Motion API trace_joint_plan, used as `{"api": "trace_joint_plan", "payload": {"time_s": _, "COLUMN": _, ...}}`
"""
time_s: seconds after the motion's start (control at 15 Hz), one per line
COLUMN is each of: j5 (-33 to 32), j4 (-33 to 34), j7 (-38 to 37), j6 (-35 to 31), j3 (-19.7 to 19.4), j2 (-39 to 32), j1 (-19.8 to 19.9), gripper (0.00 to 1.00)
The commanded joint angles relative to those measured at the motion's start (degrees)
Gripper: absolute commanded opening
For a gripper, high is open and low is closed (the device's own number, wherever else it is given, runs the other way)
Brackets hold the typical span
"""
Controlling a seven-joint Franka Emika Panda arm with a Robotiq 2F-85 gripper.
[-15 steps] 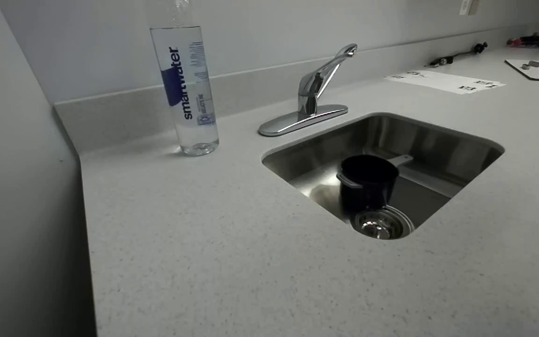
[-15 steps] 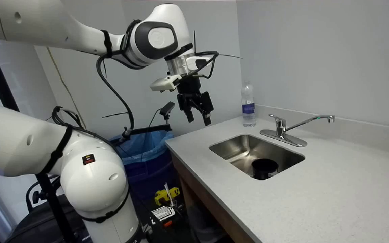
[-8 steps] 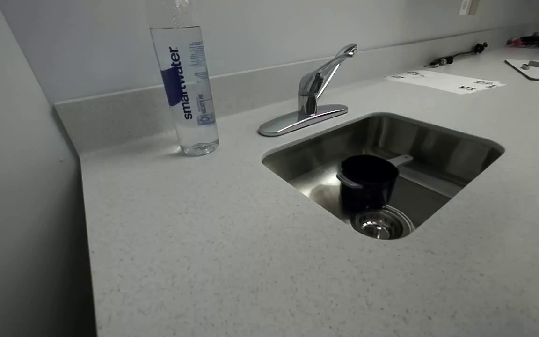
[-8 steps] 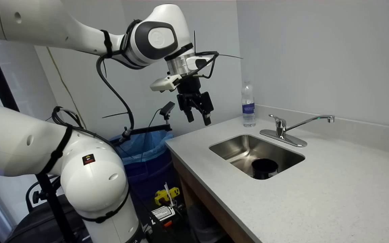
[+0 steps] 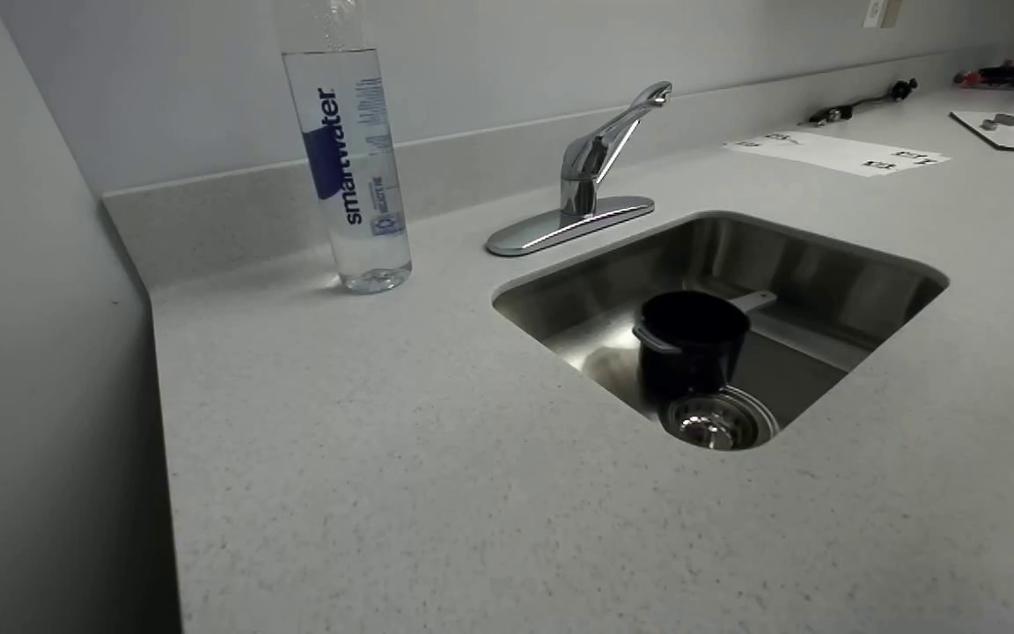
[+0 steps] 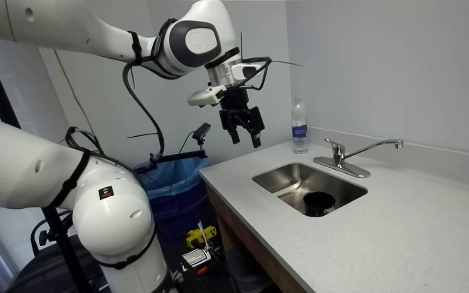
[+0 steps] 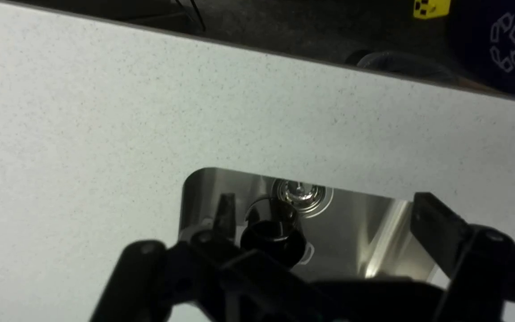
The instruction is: Move the faucet spout from the right to the left
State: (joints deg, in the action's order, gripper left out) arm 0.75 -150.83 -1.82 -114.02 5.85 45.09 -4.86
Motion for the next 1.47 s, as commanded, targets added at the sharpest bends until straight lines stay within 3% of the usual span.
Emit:
{"api": "trace_joint_plan", "payload": {"time_s": 0.0, "j5": -1.85, "j4": 11.90, "j7": 4.13, "j6": -0.20, "j3": -4.63, "j2": -13.28, "j1": 2.75, "gripper": 1.00}}
{"api": "trace_joint_plan", "payload": {"time_s": 0.33, "j5": -0.08, "j4": 27.90, "j7": 7.86, "j6": 1.68, "j3": -9.37, "j2": -29.31, "j1": 3.90, "gripper": 1.00}}
{"api": "trace_joint_plan", "payload": {"time_s": 0.4, "j5": -0.66, "j4": 19.66, "j7": 5.94, "j6": -0.73, "j3": -8.17, "j2": -21.54, "j1": 3.79, "gripper": 1.00}}
{"api": "trace_joint_plan", "payload": {"time_s": 0.6, "j5": -0.66, "j4": 25.63, "j7": 6.54, "j6": -0.50, "j3": -8.95, "j2": -28.50, "j1": 4.09, "gripper": 1.00}}
{"api": "trace_joint_plan", "payload": {"time_s": 1.0, "j5": -0.10, "j4": 27.48, "j7": 6.94, "j6": 1.11, "j3": -9.02, "j2": -30.21, "j1": 3.98, "gripper": 1.00}}
{"api": "trace_joint_plan", "payload": {"time_s": 1.4, "j5": 0.48, "j4": 32.16, "j7": 7.21, "j6": -0.31, "j3": -9.97, "j2": -38.00, "j1": 4.91, "gripper": 1.00}}
